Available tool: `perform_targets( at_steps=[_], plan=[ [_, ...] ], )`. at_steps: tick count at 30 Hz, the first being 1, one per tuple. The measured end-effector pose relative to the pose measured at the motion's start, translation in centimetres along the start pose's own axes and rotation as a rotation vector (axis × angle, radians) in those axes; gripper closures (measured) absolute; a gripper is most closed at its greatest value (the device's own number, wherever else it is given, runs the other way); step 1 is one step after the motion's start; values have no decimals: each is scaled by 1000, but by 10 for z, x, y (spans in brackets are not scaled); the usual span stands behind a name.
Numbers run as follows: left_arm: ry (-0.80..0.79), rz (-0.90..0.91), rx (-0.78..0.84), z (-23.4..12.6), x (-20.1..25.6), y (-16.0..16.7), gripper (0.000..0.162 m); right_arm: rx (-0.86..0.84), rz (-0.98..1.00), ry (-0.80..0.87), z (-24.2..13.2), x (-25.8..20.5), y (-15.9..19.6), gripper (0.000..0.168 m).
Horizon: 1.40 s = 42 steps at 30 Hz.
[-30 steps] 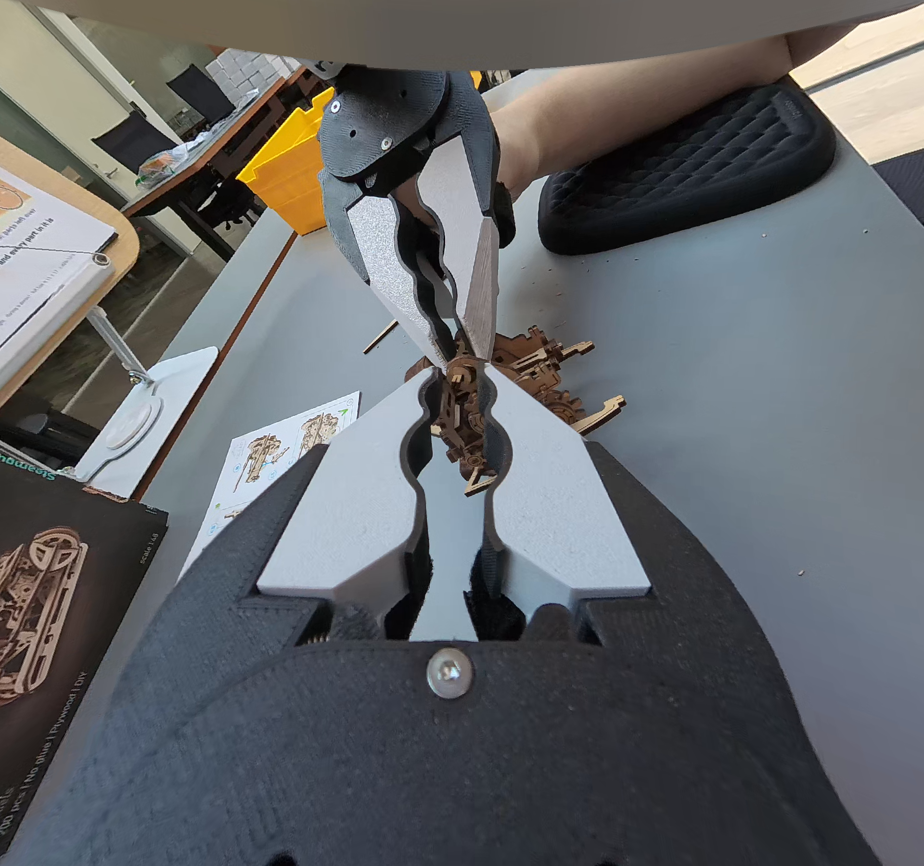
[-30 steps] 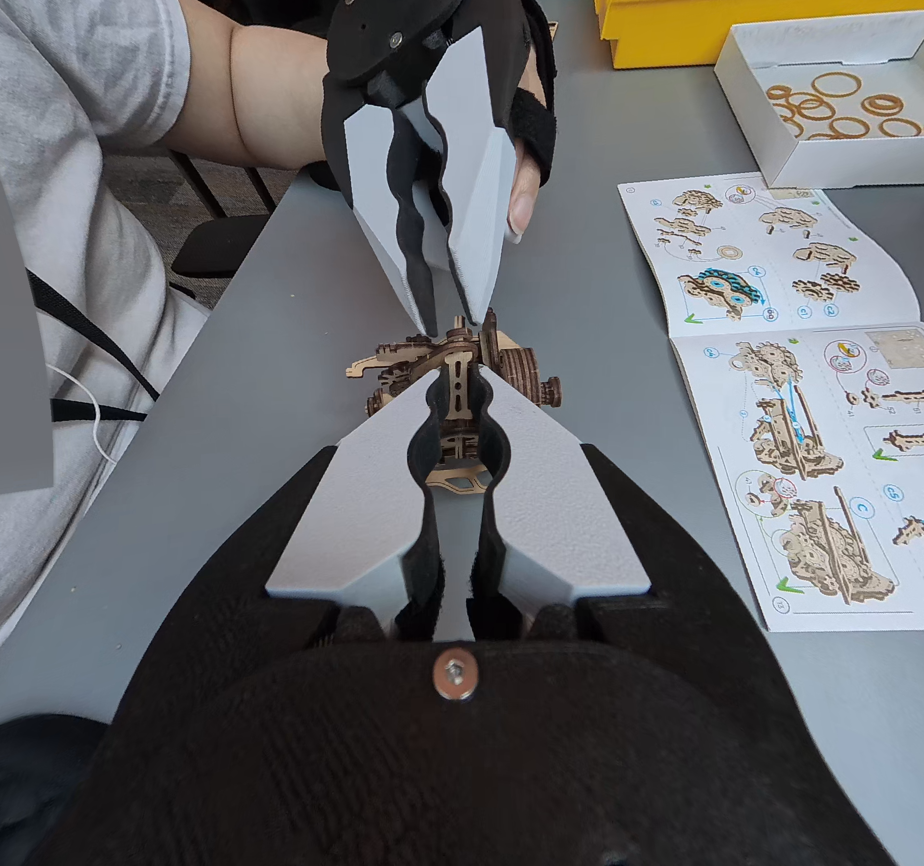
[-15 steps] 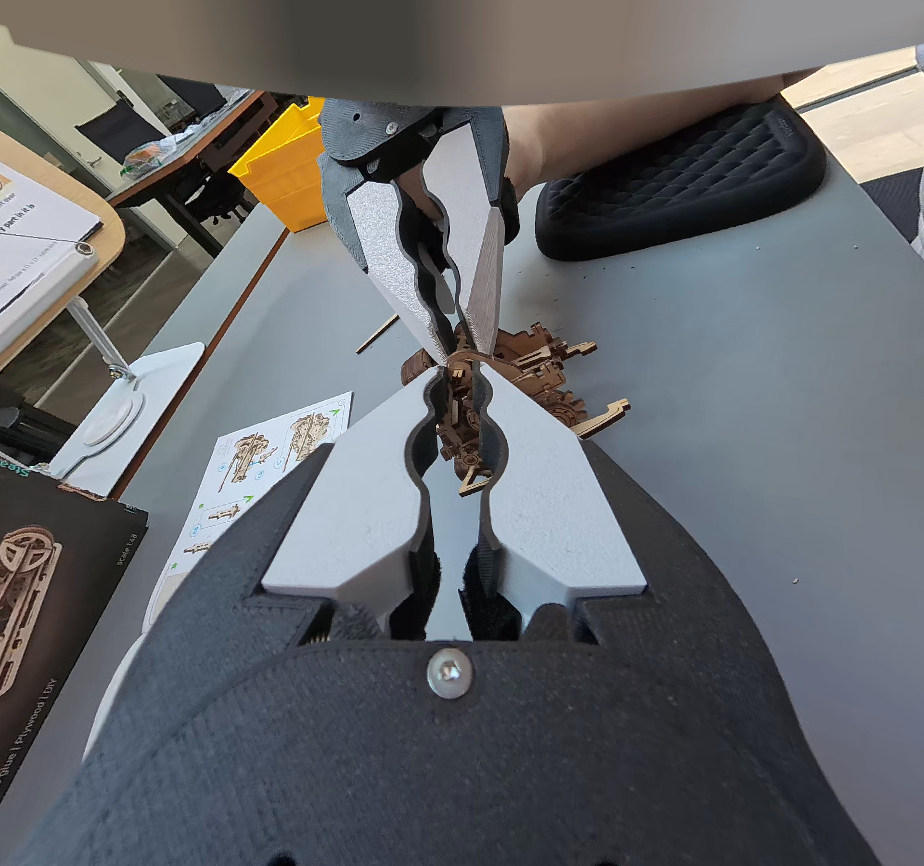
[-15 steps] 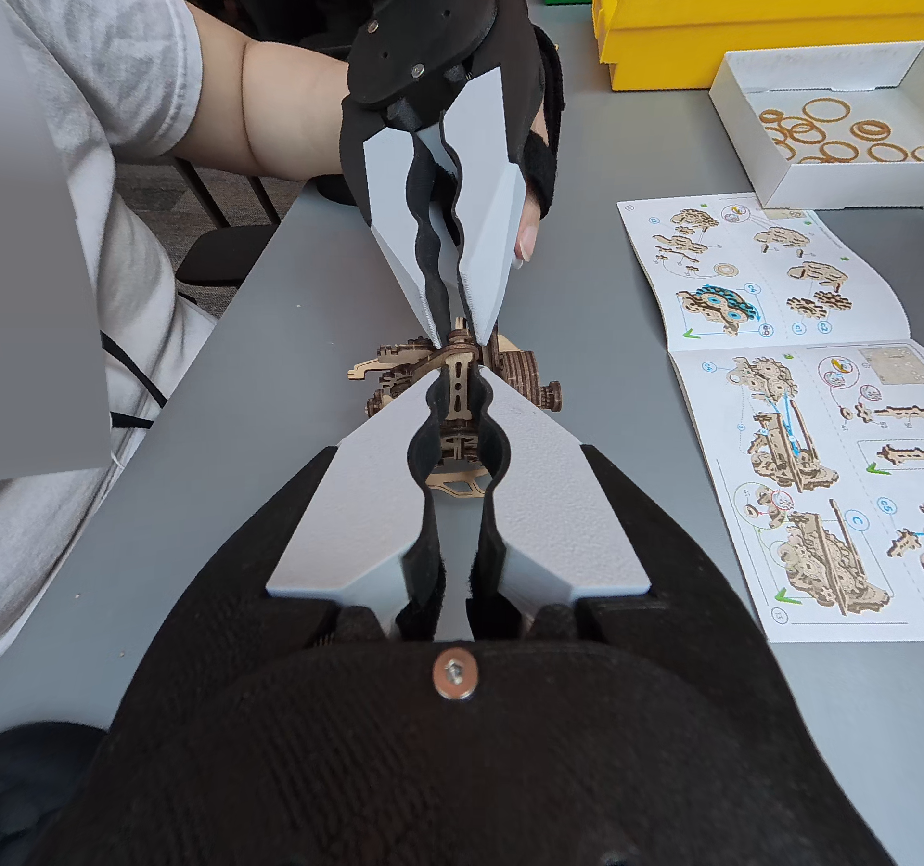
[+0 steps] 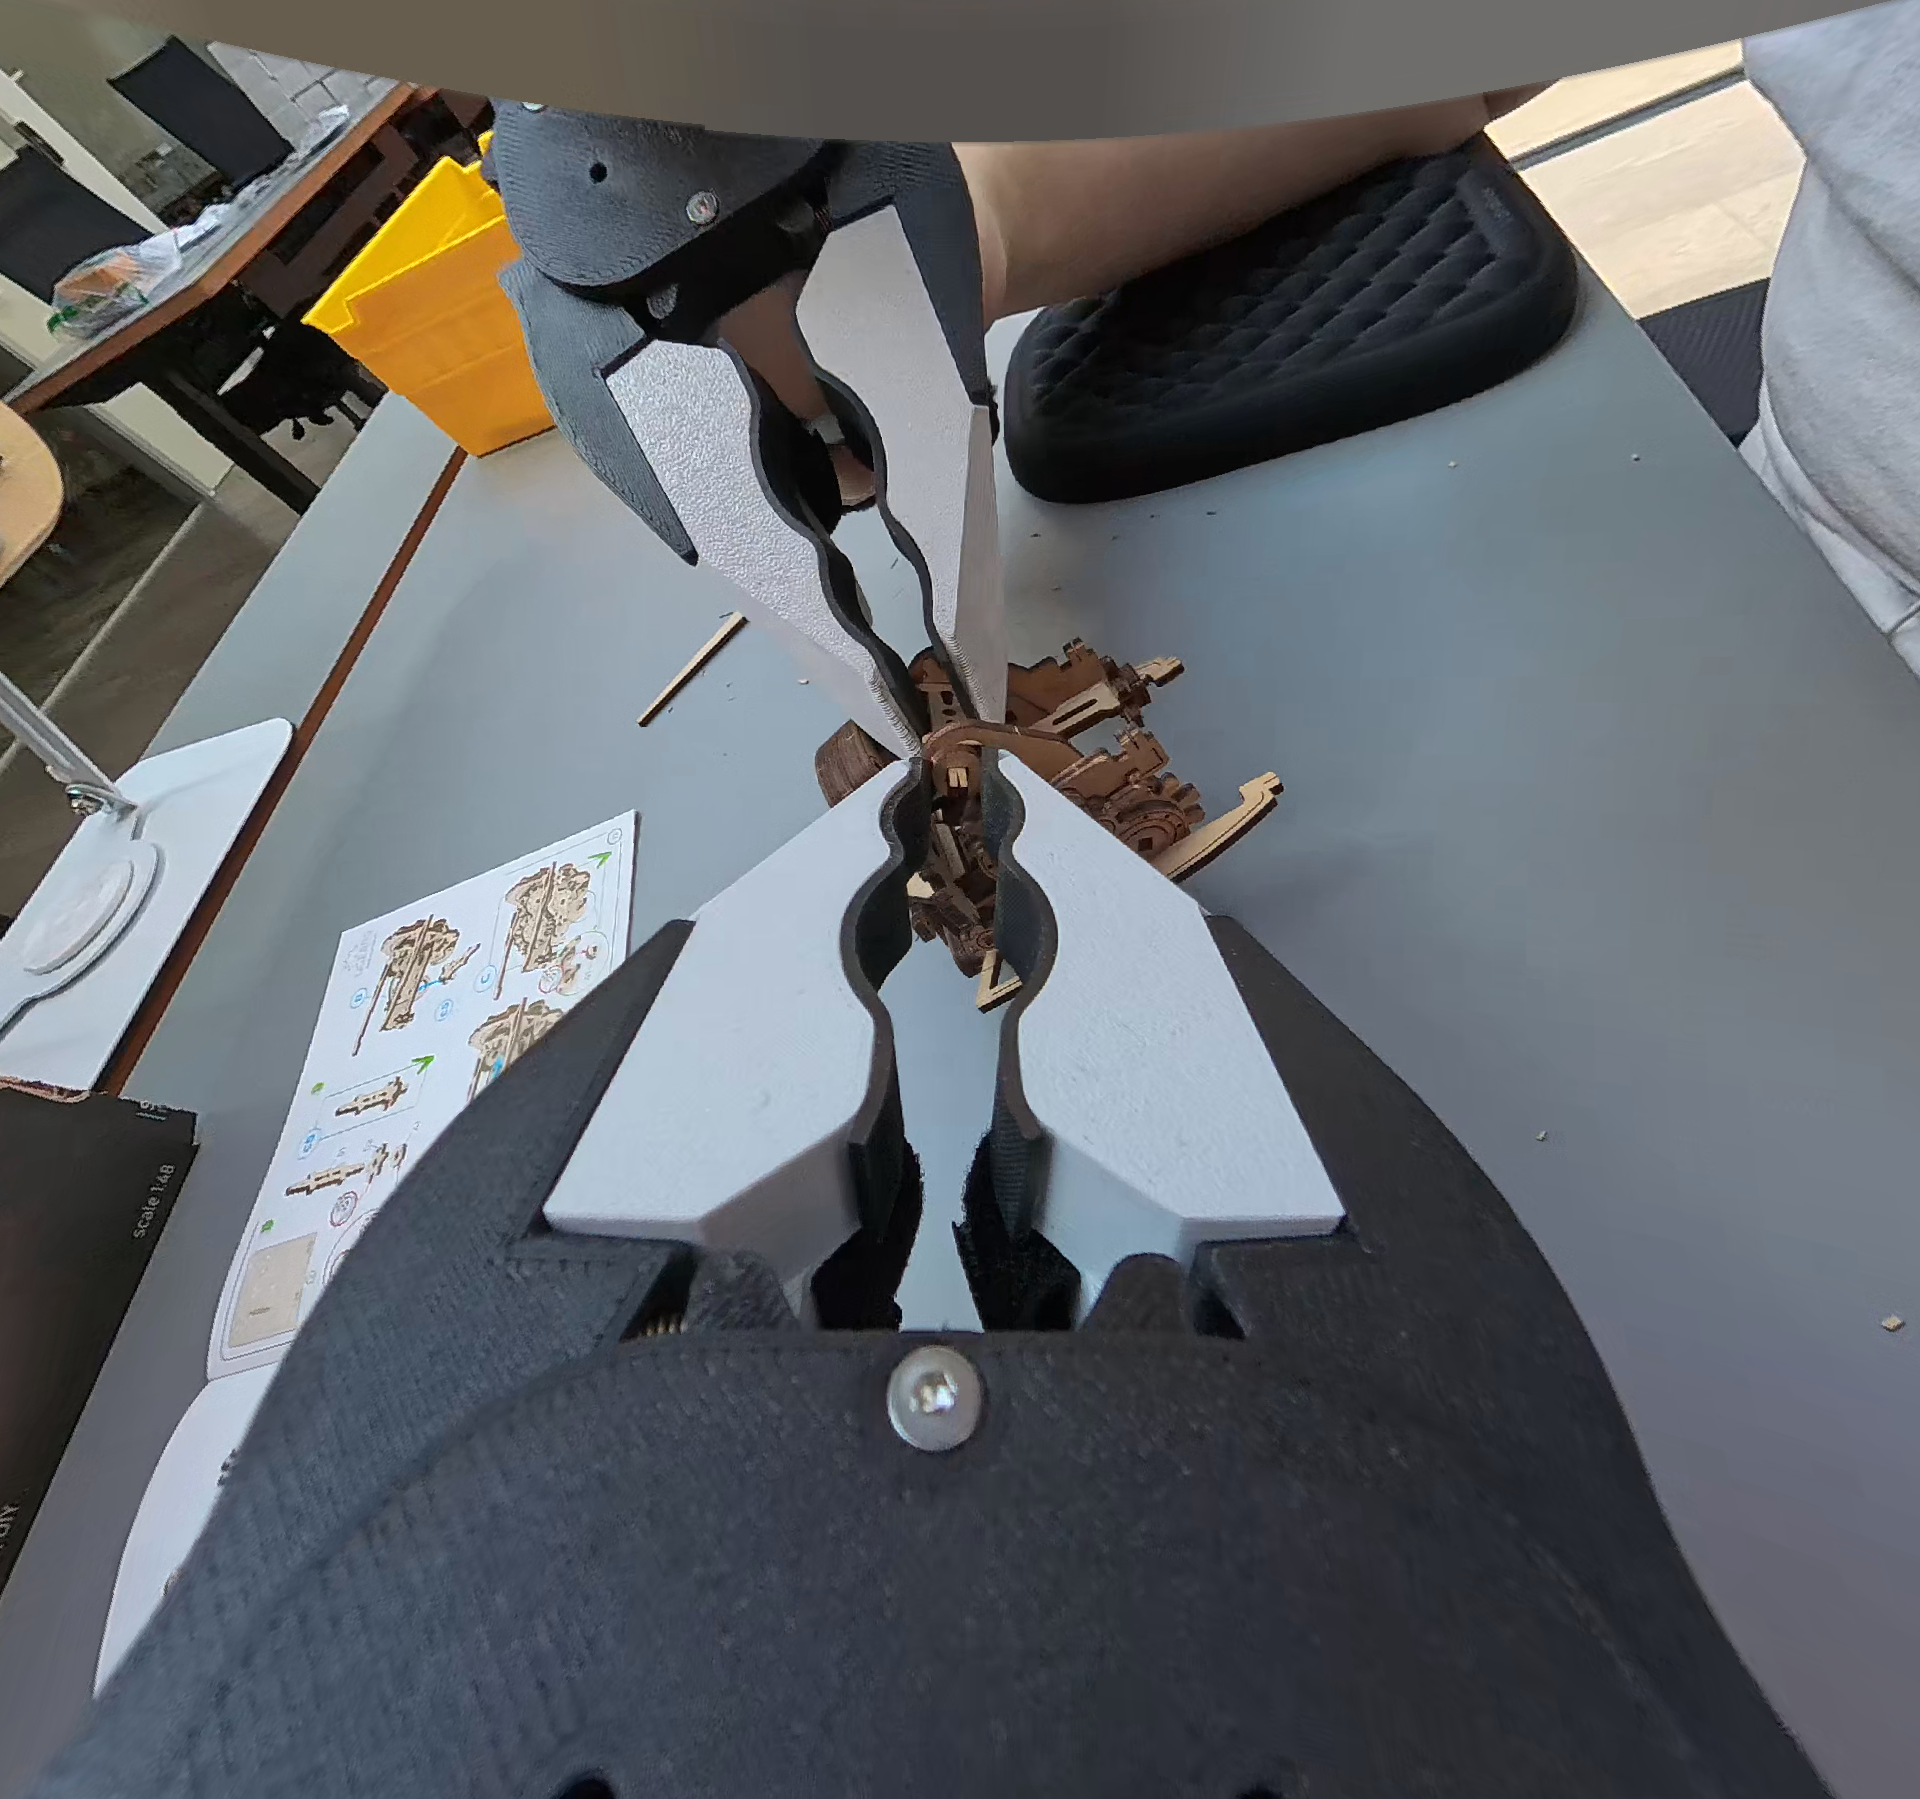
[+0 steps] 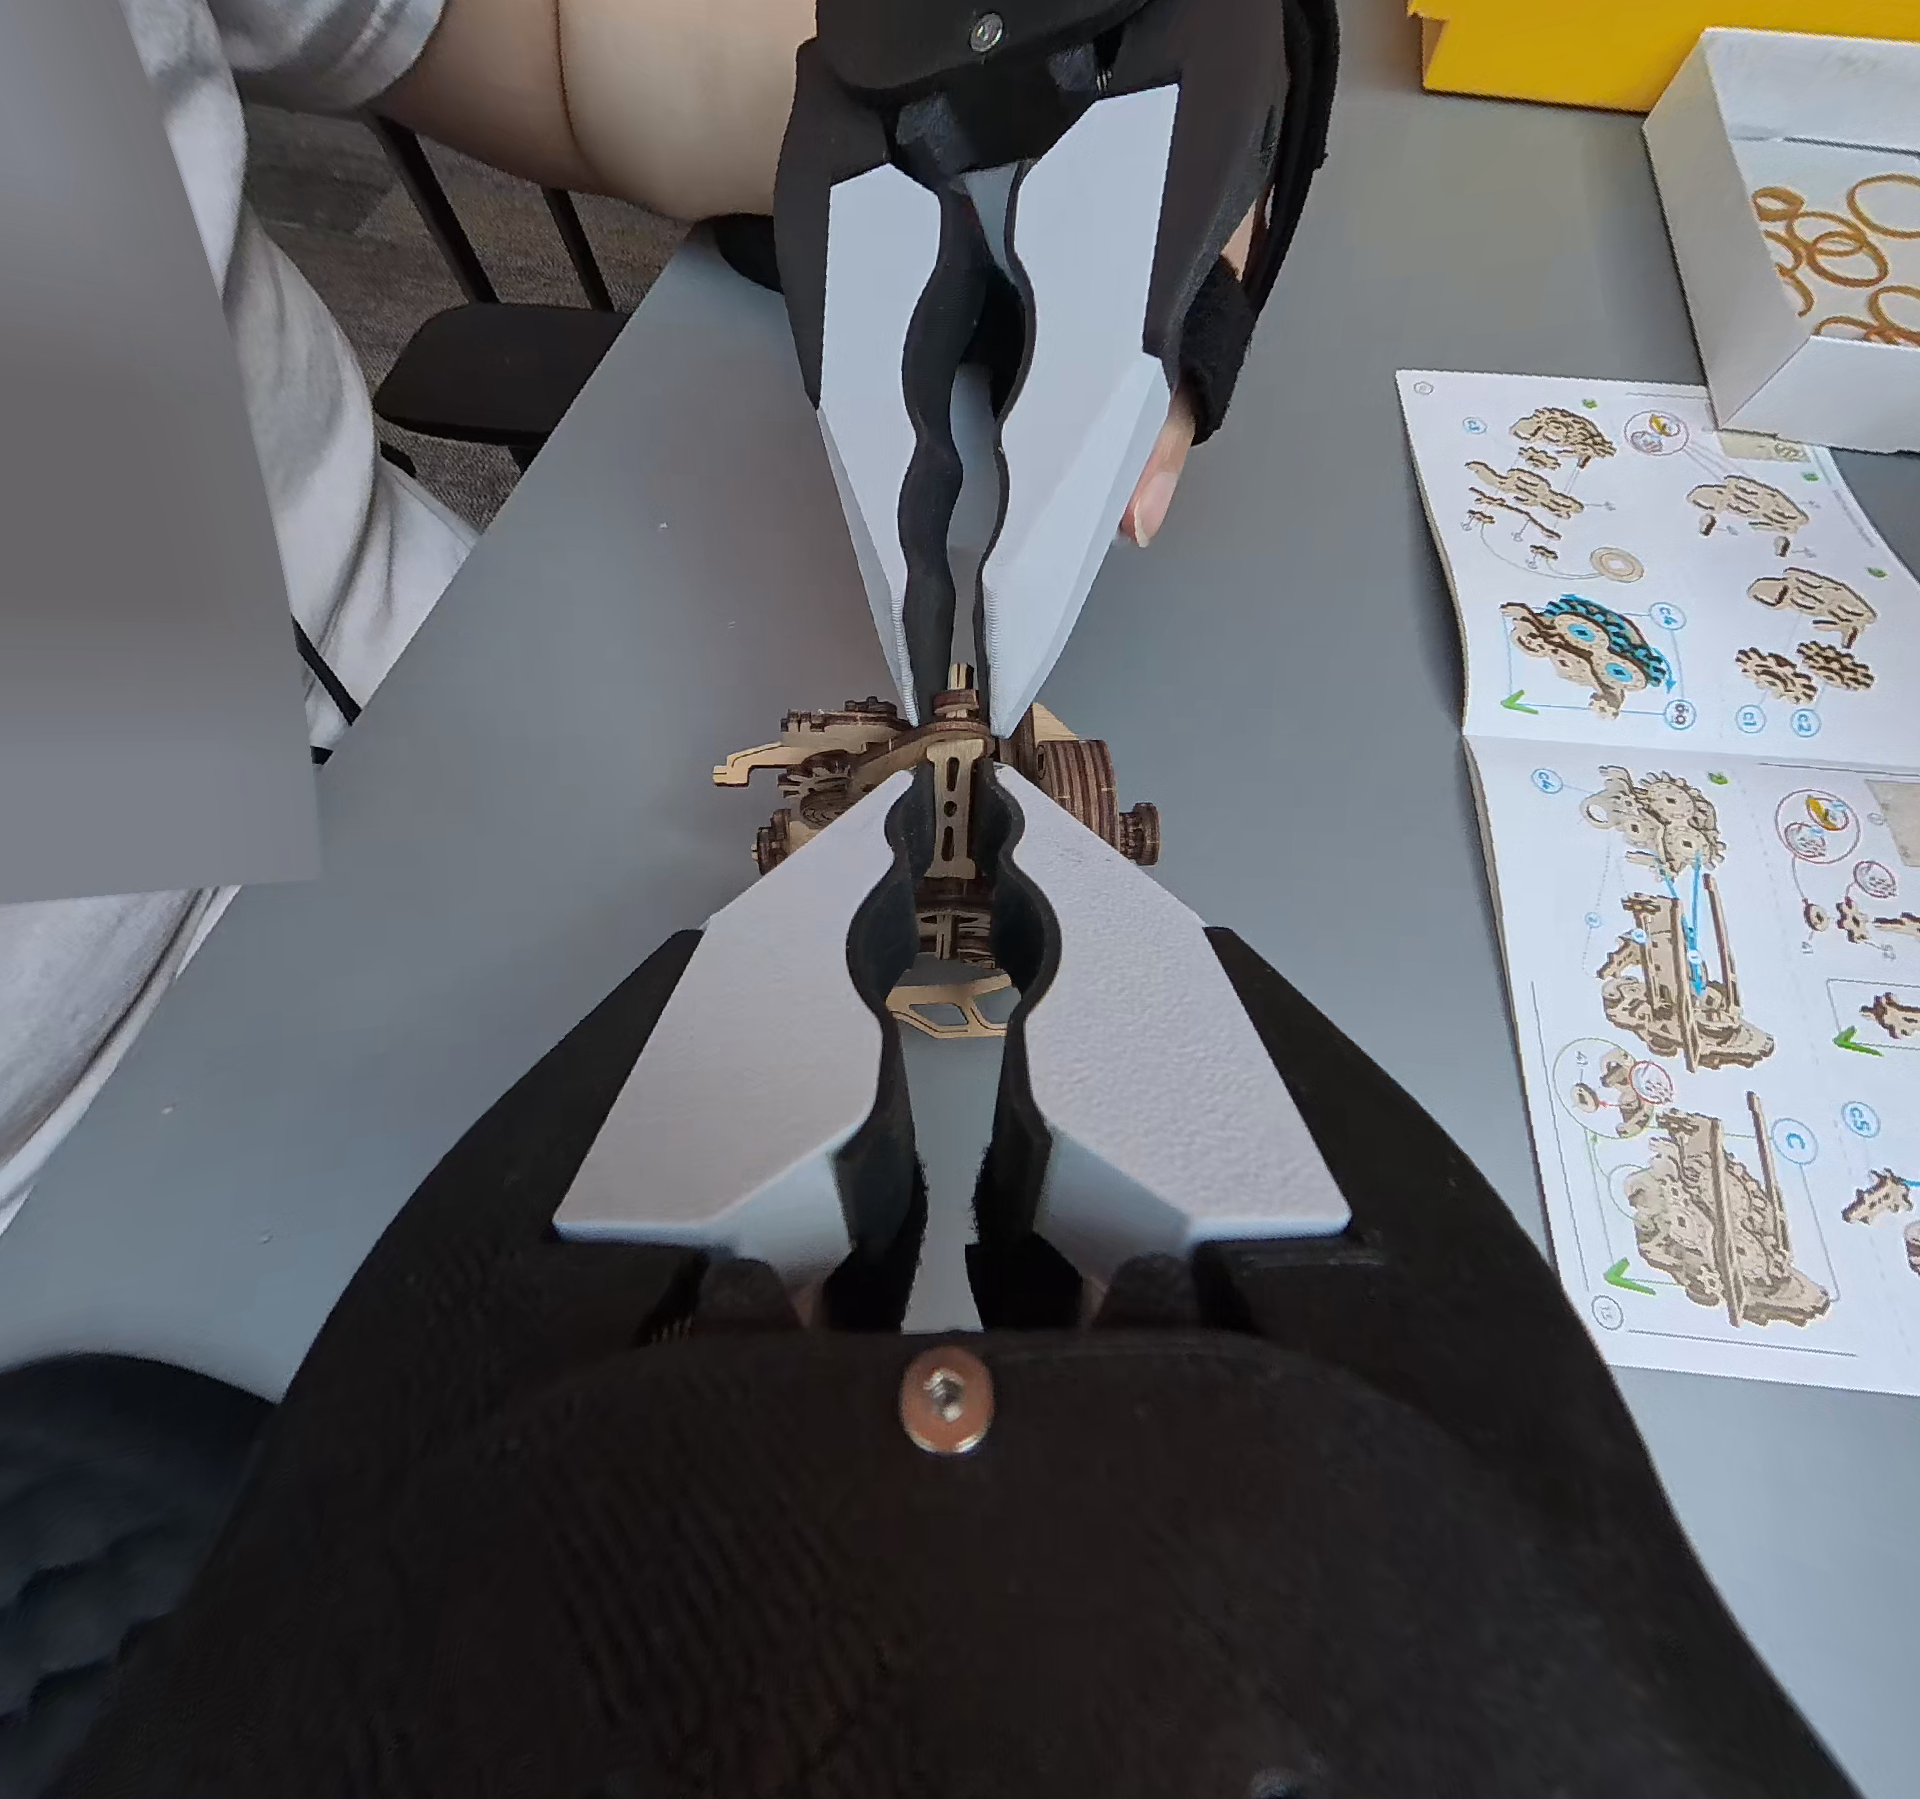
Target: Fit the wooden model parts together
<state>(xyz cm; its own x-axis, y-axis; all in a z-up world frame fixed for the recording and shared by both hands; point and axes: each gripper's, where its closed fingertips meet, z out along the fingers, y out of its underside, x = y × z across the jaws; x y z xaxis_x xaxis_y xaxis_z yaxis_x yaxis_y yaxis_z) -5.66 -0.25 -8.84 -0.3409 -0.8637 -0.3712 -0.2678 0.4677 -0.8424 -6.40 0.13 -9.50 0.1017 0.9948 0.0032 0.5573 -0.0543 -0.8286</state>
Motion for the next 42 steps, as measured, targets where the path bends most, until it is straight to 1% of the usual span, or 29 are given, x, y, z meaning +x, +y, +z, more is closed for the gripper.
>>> perform_targets(
  at_steps=[2,6,10,14,18,24,33,42],
  plan=[
    [-4,-10,3,0,-1,0,154,2,1,7,0,1,0,163],
    [-72,-42,19,-4,-14,-2,155,50,41,51,-4,12,-5,162],
    [-133,-49,44,-5,-22,-5,151,41,57,94,-6,20,-1,162],
    [-152,-45,10,-2,-25,2,149,89,88,103,-10,24,-5,163],
    [-178,-39,26,-5,-29,0,156,113,96,105,-13,25,-8,162],
    [-213,-22,34,-7,-33,-3,154,116,108,121,-14,29,-7,163],
    [-250,12,14,-4,-35,-2,156,101,122,136,-14,31,-5,163],
    [-201,43,-38,0,-26,4,156,30,86,127,-10,24,1,164]
  ],
)
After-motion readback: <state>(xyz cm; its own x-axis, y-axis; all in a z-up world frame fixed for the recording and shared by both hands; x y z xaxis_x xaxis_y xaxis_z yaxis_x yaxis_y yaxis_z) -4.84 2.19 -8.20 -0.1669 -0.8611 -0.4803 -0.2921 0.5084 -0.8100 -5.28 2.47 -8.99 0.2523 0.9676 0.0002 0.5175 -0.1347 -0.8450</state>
